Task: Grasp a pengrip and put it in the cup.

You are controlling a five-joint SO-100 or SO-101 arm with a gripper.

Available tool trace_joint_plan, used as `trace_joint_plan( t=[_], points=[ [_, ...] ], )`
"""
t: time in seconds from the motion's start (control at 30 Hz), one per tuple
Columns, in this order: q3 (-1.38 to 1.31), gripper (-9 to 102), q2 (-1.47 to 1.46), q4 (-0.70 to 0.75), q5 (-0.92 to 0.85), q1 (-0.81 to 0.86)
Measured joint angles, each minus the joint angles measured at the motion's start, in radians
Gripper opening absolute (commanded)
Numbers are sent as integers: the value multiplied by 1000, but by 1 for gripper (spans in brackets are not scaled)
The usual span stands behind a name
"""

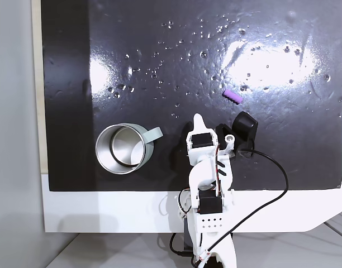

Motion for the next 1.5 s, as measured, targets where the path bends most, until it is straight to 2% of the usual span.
trace_joint_plan(
  t=[0.27,0.4,0.77,0.87,1.0,1.27,1.5],
  points=[
    [-5,0,0,0,0,2],
    [-98,0,-38,61,2,2],
    [-718,0,-759,221,118,161],
    [-841,4,-884,265,150,196],
    [-962,14,-1023,293,192,221],
    [-1213,24,-1358,379,244,244],
    [-1287,25,-1582,411,252,258]
  ],
)
